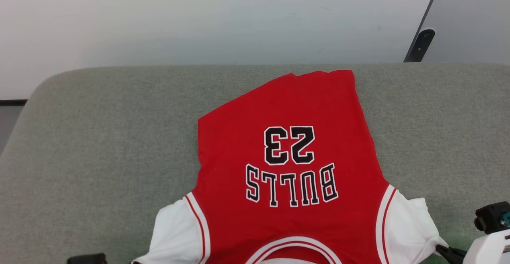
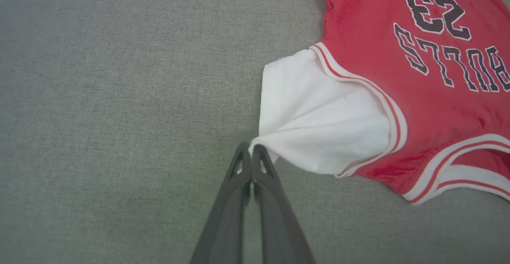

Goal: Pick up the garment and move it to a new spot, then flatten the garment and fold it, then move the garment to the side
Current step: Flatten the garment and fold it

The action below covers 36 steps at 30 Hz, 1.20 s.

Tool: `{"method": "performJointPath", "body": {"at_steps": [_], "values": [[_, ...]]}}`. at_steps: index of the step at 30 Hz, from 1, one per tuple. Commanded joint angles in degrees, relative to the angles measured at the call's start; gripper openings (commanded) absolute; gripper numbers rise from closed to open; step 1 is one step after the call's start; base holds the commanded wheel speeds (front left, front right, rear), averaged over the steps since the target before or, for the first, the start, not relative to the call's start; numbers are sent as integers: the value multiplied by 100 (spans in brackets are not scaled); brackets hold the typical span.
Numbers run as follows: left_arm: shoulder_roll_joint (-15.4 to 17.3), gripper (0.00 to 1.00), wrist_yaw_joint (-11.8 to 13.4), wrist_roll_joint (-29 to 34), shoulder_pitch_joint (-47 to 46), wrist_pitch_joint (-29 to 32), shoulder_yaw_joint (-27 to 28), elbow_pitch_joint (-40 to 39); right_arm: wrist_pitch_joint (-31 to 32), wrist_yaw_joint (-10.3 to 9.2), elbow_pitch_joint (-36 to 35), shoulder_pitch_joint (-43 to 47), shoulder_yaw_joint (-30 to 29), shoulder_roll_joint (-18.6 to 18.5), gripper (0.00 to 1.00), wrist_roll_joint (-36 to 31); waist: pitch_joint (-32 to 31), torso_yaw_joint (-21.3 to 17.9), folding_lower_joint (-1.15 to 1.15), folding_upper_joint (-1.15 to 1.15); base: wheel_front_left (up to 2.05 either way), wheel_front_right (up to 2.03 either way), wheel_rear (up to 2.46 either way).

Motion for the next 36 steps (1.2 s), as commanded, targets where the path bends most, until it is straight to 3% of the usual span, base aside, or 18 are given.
{"method": "performJointPath", "body": {"at_steps": [1,19,28,29,30,31,32,33,36], "values": [[-21,0,2,43,-54,21,-14,30,26,-9,16,-25,-11,31,0,-44,0,3,0,0,0,0,0],[-522,0,-546,85,-689,364,-568,999,619,-9,657,-610,535,336,0,-644,64,11,0,0,0,0,0],[-818,0,-884,-67,-840,230,-609,1595,803,-9,1013,-1095,690,599,0,-763,79,-54,0,0,0,0,0],[-838,0,-922,-78,-846,220,-601,1639,857,-9,1049,-1138,720,625,6,-743,70,-68,0,0,0,0,0],[-847,0,-940,-95,-856,200,-598,1676,906,-9,1066,-1187,736,638,18,-728,62,-81,0,0,0,0,0],[-855,0,-966,-108,-867,189,-589,1709,973,-9,1109,-1234,709,646,49,-743,48,-98,0,0,0,0,0],[-863,0,-970,-118,-880,176,-584,1743,1046,-9,1112,-1283,731,635,94,-778,30,-109,0,0,0,0,0],[-869,0,-985,-121,-890,169,-571,1762,1102,-9,1094,-1324,736,636,100,-761,7,-121,0,0,0,0,0],[-877,0,-1018,-183,-853,100,-504,1788,1321,-9,999,-1436,708,629,100,-705,-75,-173,0,0,0,0,0]]}}
